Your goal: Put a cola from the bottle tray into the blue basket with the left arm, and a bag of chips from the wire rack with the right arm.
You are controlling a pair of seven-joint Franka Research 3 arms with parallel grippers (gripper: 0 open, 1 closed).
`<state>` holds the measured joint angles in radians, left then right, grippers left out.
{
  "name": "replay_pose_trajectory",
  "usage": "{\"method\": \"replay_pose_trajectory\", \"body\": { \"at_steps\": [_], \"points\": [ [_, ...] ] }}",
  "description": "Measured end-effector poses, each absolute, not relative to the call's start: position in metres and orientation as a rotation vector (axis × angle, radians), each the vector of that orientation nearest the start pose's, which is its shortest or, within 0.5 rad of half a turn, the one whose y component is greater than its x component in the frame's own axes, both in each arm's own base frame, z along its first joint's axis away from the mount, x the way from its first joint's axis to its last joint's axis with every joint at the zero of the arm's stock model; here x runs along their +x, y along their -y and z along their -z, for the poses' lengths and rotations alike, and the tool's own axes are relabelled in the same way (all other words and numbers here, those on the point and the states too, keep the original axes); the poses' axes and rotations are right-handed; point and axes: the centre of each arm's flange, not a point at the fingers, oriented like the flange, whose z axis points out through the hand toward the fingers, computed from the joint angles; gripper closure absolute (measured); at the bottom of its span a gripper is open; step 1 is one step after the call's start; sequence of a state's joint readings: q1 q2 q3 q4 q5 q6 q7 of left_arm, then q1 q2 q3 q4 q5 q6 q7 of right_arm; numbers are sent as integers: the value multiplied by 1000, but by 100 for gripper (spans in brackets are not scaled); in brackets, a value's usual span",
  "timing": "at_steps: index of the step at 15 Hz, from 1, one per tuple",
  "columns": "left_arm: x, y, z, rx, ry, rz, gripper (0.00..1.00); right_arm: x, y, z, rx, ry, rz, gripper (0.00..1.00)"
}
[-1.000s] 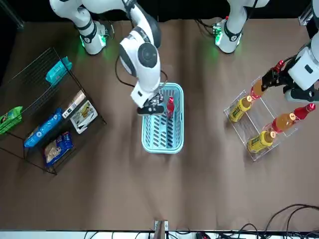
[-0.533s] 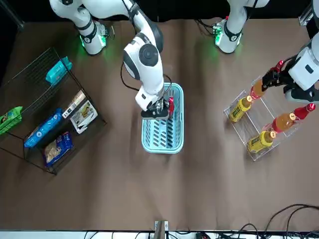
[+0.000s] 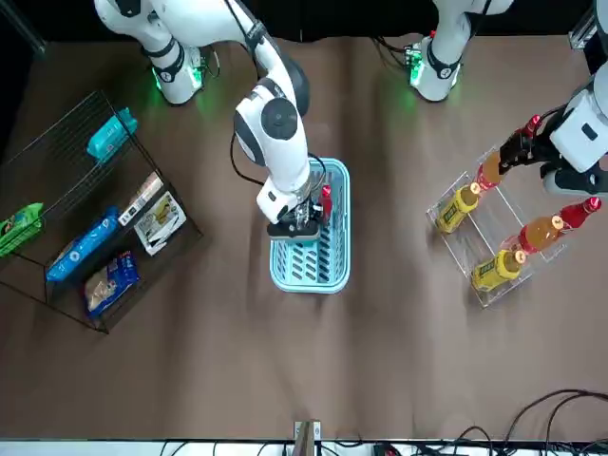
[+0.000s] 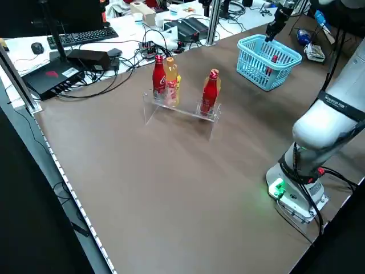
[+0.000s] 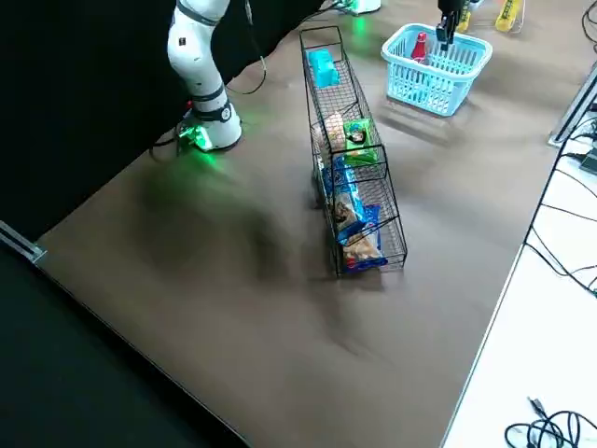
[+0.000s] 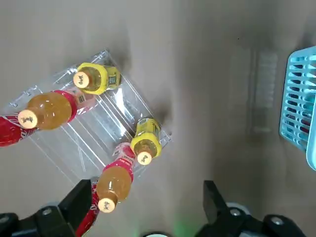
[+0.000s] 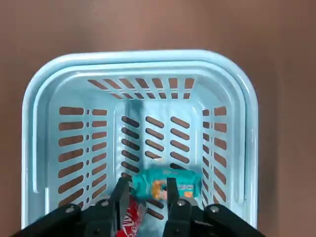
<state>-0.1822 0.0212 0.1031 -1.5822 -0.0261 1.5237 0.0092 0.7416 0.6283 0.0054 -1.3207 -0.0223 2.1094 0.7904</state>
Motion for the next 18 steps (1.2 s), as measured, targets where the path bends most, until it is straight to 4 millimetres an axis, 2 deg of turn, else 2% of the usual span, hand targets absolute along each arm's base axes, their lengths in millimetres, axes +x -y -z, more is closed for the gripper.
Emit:
{"method": "replay_pose_trajectory", "body": {
  "at_steps": [3, 5, 8, 10, 14, 16, 18],
  "points": [
    [552, 47, -603, -3157, -139, -134, 0, 552, -497, -389, -3047, -63, 187, 63],
    [552, 47, -603, -3156, -139, -142, 0, 564, -471, -404, -3088, -23, 139, 68],
    [552, 46, -603, -3156, -138, -143, 0, 586, -405, -452, -3117, 81, 17, 68],
    [552, 46, -603, -3152, -145, -143, 0, 592, -355, -490, -3129, 186, -56, 68],
    [552, 46, -603, -3149, -183, -145, 0, 591, -250, -554, -3118, 416, -207, 68],
    [551, 46, -603, -3148, -185, -146, 0, 590, -200, -580, -3105, 438, -233, 67],
    [551, 46, -602, -3148, -185, -147, 0, 585, -160, -601, -3104, 385, -220, 66]
  ]
}}
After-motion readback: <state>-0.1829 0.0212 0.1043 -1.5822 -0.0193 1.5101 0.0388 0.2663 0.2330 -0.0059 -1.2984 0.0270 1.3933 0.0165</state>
